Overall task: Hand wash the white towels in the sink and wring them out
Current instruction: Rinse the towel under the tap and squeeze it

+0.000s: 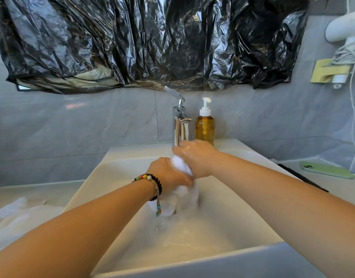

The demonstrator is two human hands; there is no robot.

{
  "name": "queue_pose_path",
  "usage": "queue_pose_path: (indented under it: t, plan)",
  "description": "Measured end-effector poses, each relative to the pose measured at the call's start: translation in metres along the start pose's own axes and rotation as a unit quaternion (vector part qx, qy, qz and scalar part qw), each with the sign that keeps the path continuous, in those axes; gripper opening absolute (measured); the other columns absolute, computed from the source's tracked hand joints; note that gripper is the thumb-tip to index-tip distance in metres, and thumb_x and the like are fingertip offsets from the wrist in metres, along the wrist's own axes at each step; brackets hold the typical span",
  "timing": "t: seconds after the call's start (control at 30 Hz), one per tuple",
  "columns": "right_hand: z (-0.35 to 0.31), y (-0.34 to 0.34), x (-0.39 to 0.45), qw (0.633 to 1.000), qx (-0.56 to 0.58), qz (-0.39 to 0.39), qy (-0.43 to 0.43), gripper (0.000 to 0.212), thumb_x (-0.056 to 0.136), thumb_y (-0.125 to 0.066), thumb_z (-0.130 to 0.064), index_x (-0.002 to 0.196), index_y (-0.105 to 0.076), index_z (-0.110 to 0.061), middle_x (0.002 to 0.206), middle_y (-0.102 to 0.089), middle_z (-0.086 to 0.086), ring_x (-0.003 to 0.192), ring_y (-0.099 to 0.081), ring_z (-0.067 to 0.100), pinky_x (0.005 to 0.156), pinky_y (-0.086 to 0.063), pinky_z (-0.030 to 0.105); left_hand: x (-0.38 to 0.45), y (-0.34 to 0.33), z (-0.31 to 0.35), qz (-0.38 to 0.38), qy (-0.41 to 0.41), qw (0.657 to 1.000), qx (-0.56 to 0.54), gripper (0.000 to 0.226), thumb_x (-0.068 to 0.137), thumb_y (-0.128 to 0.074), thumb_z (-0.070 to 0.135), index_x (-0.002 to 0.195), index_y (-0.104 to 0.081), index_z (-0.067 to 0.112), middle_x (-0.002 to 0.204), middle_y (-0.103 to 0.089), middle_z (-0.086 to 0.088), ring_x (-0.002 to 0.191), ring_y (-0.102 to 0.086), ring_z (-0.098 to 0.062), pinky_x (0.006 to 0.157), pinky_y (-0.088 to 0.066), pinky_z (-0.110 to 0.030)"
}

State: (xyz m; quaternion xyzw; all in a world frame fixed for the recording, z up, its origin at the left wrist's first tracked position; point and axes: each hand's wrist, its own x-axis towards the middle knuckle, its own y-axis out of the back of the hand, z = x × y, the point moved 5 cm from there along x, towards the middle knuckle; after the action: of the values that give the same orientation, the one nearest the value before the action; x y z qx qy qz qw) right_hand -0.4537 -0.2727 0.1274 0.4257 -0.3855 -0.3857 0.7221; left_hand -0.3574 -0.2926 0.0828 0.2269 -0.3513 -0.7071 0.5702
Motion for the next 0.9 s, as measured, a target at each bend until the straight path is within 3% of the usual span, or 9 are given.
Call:
queue_pose_path:
  t: [0.1,0.23,0.33,0.4,0.53,0.6,0.77,0.83,0.9]
  plan:
    - [0.013,-0.012,-0.008,0.979,0.190,0.051,-0.057,0.088,0.071,-0.080,-0.017,0.144,-0.031,-0.020,0.140,-0.038,0.005,0.123,-0.047,0.029,0.088,-0.046,0.036,0.000,0.009,-0.007,0.006,0.017,0.999,-0.040,0.051,0.054,-0.088,0.040,0.097,-0.067,0.022,0.092,-0.068,0.002,0.082,-0.063,-0.013,0.058,-0.046,-0.023]
    - [0.031,-0.046,-0.027,0.865,0.441,0.043,-0.237,0.088,0.075,-0.080,-0.025,0.145,-0.028,-0.019,0.140,-0.037,0.002,0.123,-0.047,0.024,0.097,-0.047,0.036,0.004,0.024,-0.022,0.021,0.052,0.996,-0.068,0.054,0.046,-0.087,0.044,0.093,-0.070,0.022,0.092,-0.070,0.002,0.081,-0.064,-0.014,0.061,-0.048,-0.024]
    - [0.025,-0.070,-0.039,0.902,0.361,-0.105,-0.212,0.041,0.086,-0.068,-0.020,0.126,-0.056,-0.014,0.121,-0.059,0.003,0.104,-0.056,0.019,0.085,-0.049,0.027,0.007,0.039,-0.034,0.054,0.079,0.991,-0.090,0.045,0.052,-0.088,0.040,0.089,-0.069,0.022,0.091,-0.069,0.001,0.082,-0.064,-0.016,0.067,-0.052,-0.027]
    - [0.008,-0.079,-0.036,0.925,0.322,-0.131,-0.154,0.022,0.088,-0.063,-0.020,0.107,-0.069,-0.012,0.106,-0.065,0.002,0.097,-0.059,0.018,0.080,-0.048,0.025,0.008,0.046,-0.038,0.069,0.085,0.990,-0.091,0.042,0.054,-0.088,0.039,0.087,-0.068,0.022,0.091,-0.069,0.001,0.083,-0.064,-0.017,0.069,-0.052,-0.027]
    - [-0.015,-0.089,-0.022,0.923,0.346,-0.128,-0.110,0.018,0.088,-0.062,-0.024,0.095,-0.075,-0.014,0.092,-0.069,0.000,0.090,-0.061,0.018,0.080,-0.049,0.026,0.008,0.050,-0.041,0.074,0.075,0.991,-0.085,0.048,0.050,-0.087,0.040,0.090,-0.068,0.022,0.090,-0.069,0.001,0.081,-0.064,-0.015,0.060,-0.048,-0.025]
    - [-0.016,-0.090,-0.020,0.931,0.332,-0.128,-0.085,0.020,0.088,-0.063,-0.027,0.100,-0.076,-0.016,0.092,-0.068,-0.003,0.090,-0.057,0.013,0.085,-0.048,0.026,0.009,0.050,-0.040,0.076,0.066,0.992,-0.077,0.043,0.056,-0.088,0.036,0.091,-0.067,0.022,0.089,-0.067,0.002,0.077,-0.061,-0.012,0.054,-0.043,-0.023]
    - [-0.006,-0.083,-0.027,0.929,0.341,-0.110,-0.089,0.023,0.085,-0.071,-0.023,0.106,-0.074,-0.015,0.090,-0.059,-0.011,0.086,-0.054,0.007,0.076,-0.043,0.016,0.010,0.045,-0.039,0.056,0.053,0.995,-0.060,0.046,0.055,-0.089,0.037,0.091,-0.065,0.021,0.086,-0.065,0.003,0.075,-0.059,-0.010,0.053,-0.041,-0.022]
    - [-0.002,-0.084,-0.028,0.906,0.390,-0.090,-0.138,0.018,0.084,-0.067,-0.008,0.101,-0.075,-0.008,0.093,-0.064,-0.007,0.087,-0.059,0.009,0.076,-0.048,0.018,0.011,0.043,-0.040,0.049,0.056,0.995,-0.060,0.049,0.054,-0.090,0.039,0.092,-0.065,0.020,0.088,-0.066,0.002,0.077,-0.060,-0.012,0.054,-0.043,-0.023]
    - [-0.003,-0.086,-0.028,0.812,0.533,-0.050,-0.233,0.017,0.085,-0.061,0.004,0.095,-0.072,-0.001,0.087,-0.070,0.005,0.077,-0.066,0.018,0.072,-0.057,0.029,0.012,0.043,-0.040,0.044,0.056,0.996,-0.058,0.051,0.054,-0.090,0.039,0.094,-0.065,0.020,0.090,-0.066,0.001,0.078,-0.060,-0.013,0.054,-0.043,-0.023]
